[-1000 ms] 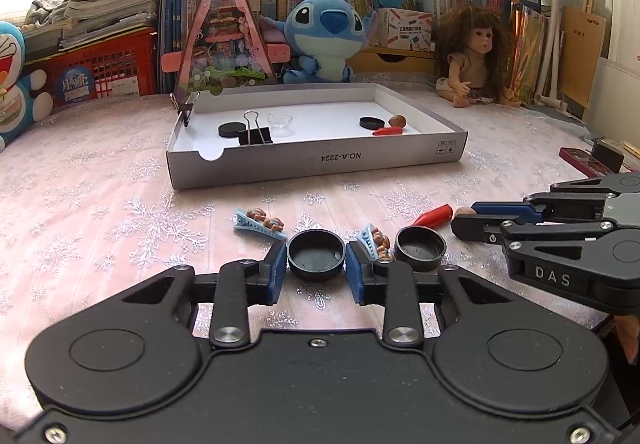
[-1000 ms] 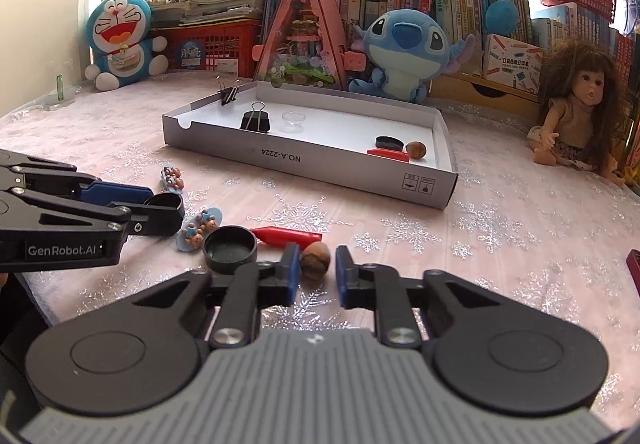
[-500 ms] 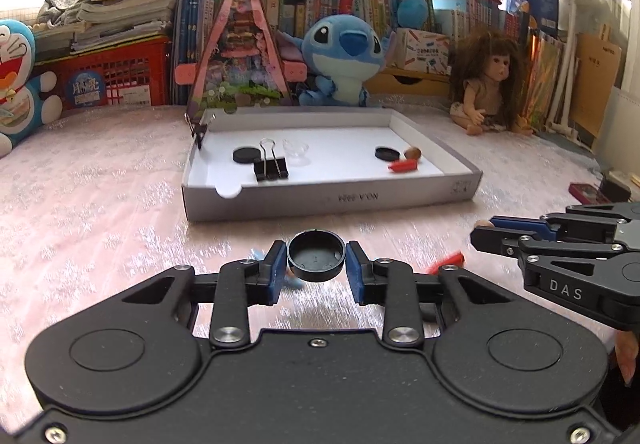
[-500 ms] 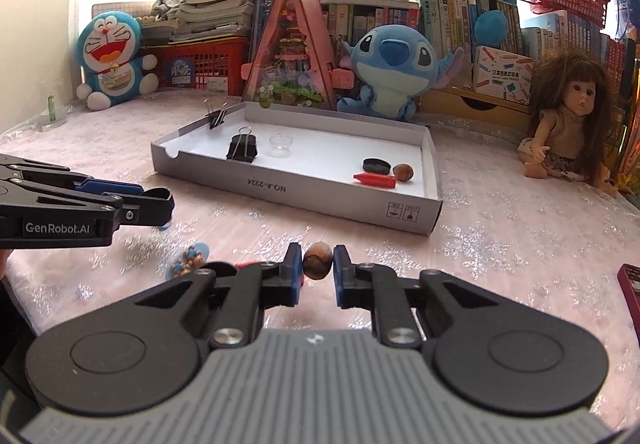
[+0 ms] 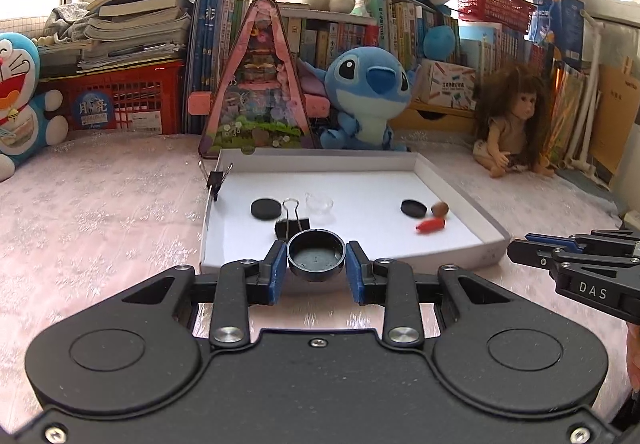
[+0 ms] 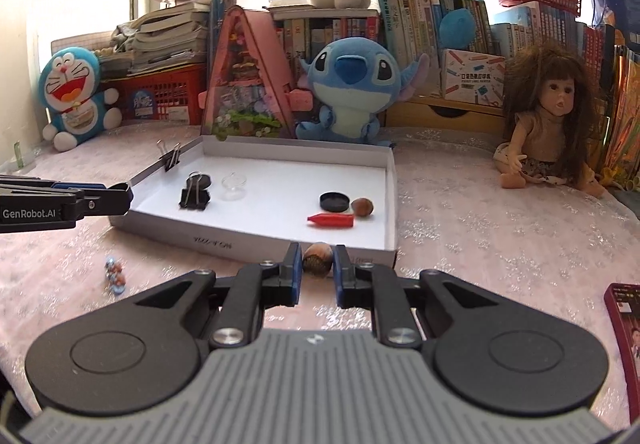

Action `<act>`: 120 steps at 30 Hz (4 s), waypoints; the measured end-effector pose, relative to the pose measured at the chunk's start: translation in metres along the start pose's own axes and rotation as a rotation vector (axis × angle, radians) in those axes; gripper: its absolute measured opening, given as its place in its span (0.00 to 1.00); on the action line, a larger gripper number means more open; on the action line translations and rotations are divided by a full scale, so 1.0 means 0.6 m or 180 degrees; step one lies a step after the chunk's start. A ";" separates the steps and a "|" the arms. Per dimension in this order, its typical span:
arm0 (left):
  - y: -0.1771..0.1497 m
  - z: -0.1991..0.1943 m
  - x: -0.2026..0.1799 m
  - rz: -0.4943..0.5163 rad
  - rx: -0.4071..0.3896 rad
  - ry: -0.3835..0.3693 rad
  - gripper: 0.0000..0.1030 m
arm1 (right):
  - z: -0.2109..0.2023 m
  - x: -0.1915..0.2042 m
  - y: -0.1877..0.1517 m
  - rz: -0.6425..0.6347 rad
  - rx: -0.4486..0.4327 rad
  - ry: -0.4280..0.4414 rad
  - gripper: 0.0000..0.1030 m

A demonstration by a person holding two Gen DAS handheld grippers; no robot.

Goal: Organize rigid objects
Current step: 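Carry the black lid and brown nut with both tools over the tray, then open both tools to drop the lid and nut into the tray, then withdraw both open tools toward the blue hair clip and red crayon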

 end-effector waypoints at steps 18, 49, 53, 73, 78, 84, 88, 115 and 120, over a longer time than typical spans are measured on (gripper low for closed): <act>0.058 0.128 -0.058 -0.0078 0.0091 -0.0115 0.29 | 0.104 -0.031 0.070 0.0377 -0.0027 0.0264 0.19; 0.030 0.245 -0.063 0.0047 0.0503 0.0029 0.29 | 0.244 -0.049 0.062 0.0633 0.0748 0.0340 0.19; 0.029 0.246 -0.065 0.0064 0.0480 0.0044 0.29 | 0.247 -0.046 0.056 0.0584 0.0741 0.0316 0.19; 0.040 0.142 -0.068 0.0171 0.0161 -0.0087 0.60 | 0.157 -0.026 0.060 0.0278 0.0337 0.0292 0.55; 0.023 0.099 -0.065 0.0219 0.0095 -0.0162 0.67 | 0.119 -0.010 0.047 0.0070 0.0221 0.0262 0.64; -0.014 0.061 -0.052 0.0202 0.0138 -0.0195 0.68 | 0.081 0.005 0.020 -0.0042 0.0178 0.0269 0.72; -0.037 0.043 -0.038 0.0181 0.0166 -0.0180 0.69 | 0.065 0.017 0.002 -0.0077 0.0173 0.0291 0.74; -0.116 0.001 0.013 0.0279 0.0252 0.0006 0.65 | -0.006 0.043 -0.095 -0.0458 0.0276 0.0137 0.80; -0.118 0.008 0.012 0.0290 0.0262 0.0035 0.64 | 0.000 0.058 -0.103 -0.0490 0.0299 0.0197 0.81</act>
Point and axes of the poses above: each gripper's, at about its wrist camera, not at the fingertips, and z roughly the way its jaws point, x to its left, y to its top, the point moved 6 cm from there along z, roughly the way its jaws point, and after that the axes turned 10 degrees about y, right-handed, at the moved point
